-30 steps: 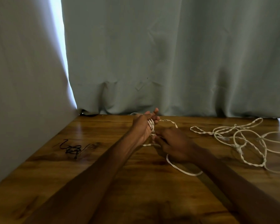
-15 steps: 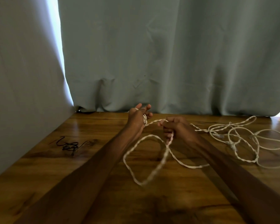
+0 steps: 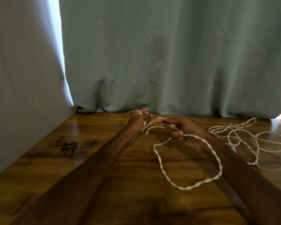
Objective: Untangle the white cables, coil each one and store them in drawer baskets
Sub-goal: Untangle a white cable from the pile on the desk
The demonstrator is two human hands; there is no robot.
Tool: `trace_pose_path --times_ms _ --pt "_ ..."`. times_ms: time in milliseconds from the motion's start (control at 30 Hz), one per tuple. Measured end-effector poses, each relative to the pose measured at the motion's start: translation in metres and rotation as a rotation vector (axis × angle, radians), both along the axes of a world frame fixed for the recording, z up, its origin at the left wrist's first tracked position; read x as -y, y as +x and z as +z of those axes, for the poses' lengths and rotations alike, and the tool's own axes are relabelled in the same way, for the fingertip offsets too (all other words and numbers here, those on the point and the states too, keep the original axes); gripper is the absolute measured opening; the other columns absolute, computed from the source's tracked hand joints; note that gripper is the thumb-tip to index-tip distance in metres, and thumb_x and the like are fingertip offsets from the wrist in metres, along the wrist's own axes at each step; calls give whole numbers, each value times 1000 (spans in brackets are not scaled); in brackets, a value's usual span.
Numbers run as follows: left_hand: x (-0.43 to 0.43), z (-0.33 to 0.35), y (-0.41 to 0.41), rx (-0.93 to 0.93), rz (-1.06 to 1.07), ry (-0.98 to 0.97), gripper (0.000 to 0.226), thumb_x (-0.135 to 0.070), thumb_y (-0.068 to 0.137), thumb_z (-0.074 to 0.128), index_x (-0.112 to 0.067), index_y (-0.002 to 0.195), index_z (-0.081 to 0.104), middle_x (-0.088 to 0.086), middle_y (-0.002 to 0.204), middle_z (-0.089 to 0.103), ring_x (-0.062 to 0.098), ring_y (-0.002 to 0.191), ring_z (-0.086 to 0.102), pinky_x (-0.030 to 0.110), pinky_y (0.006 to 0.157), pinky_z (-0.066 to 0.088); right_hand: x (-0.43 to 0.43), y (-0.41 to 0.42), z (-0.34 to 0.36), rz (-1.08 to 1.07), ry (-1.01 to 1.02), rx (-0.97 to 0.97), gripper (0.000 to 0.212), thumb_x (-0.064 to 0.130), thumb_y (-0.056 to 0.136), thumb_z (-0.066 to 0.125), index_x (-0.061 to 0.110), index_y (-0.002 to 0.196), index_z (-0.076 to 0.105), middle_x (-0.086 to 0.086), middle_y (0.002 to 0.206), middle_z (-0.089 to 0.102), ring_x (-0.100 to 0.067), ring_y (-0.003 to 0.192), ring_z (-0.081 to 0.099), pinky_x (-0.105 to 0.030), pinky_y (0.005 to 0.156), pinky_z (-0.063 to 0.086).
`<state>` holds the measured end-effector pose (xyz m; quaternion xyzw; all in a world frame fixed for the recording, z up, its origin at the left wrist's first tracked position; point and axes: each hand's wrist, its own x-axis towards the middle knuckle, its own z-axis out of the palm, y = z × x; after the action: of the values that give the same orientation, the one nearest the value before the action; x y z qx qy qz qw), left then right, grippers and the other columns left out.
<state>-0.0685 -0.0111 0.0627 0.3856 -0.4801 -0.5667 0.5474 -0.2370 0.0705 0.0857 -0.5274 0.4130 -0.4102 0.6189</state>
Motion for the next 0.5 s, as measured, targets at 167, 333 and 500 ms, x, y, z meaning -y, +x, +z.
trace_pose_path --times_ms 167,333,500 --pt "-26 6 -9 186 -298 10 25 -17 109 40 -8 105 63 -3 52 54 8 34 42 15 35 29 -4 -11 5 -143 -297 -237 36 9 106 43 11 99 78 1 59 36 -9 44 26 -24 43 14" --pt "-34 5 -8 185 -641 66 64 -58 106 25 -10 82 58 -10 45 30 3 32 24 17 39 16 -2 -17 -2 -339 -723 -451 18 12 102 59 7 103 77 1 57 55 -8 50 47 -18 48 38" --pt "-38 9 -6 209 -848 77 49 -53 105 33 -17 75 48 -12 48 28 2 36 19 17 34 21 4 -33 -10 -324 -867 -558 20 21 99 64 23 114 78 -8 62 66 -18 51 55 -26 51 45"
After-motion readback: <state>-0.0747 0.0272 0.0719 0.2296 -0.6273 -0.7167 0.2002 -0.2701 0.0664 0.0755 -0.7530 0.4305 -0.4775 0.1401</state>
